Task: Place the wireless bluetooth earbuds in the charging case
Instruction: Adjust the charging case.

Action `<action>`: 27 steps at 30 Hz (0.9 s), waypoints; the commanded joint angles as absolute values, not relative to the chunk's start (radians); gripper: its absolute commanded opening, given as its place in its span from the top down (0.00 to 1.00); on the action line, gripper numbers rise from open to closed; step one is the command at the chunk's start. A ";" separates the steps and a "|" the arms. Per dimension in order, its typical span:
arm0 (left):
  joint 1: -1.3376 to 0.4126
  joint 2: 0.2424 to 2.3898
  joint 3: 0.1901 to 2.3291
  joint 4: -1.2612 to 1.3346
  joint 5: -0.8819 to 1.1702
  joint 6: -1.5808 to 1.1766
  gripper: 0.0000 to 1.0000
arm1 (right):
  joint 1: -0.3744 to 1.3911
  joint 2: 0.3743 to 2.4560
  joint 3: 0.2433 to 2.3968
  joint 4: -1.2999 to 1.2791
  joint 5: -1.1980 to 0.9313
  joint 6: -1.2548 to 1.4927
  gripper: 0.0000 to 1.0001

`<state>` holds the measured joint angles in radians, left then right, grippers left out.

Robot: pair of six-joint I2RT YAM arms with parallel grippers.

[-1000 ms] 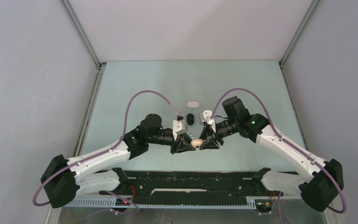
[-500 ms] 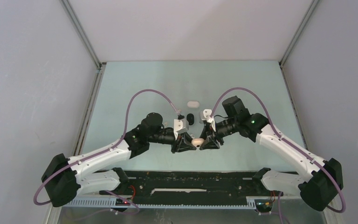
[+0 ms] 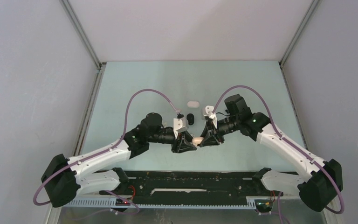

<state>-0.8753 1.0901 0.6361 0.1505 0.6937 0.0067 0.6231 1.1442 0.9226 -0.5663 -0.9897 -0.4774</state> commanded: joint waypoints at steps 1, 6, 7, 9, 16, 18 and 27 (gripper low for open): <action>-0.881 1.012 0.611 0.287 0.628 -0.039 0.51 | 0.569 1.130 0.962 -0.520 -1.071 -0.428 1.00; -0.881 0.988 0.581 0.347 0.630 -0.056 0.44 | 0.534 1.121 0.960 -0.494 -1.137 -0.382 1.00; -0.881 0.993 0.581 0.358 0.638 -0.065 0.44 | 0.533 1.123 0.961 -0.492 -1.142 -0.378 1.00; -0.881 1.000 0.579 0.379 0.646 -0.085 0.44 | 0.533 1.126 0.960 -0.490 -1.148 -0.376 1.00; -0.880 1.024 0.579 0.418 0.673 -0.124 0.52 | 0.528 1.124 0.961 -0.484 -1.160 -0.368 1.00; -0.880 1.030 0.582 0.417 0.674 -0.127 0.52 | 0.526 1.122 0.961 -0.483 -1.163 -0.365 1.00; -0.878 1.045 0.593 0.404 0.675 -0.133 0.52 | 0.517 1.114 0.960 -0.482 -1.173 -0.365 1.00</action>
<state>-0.8749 1.0363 0.5842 0.3775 0.6586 -0.1169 0.5236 1.1408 0.9230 -0.5201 -1.1385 -0.3729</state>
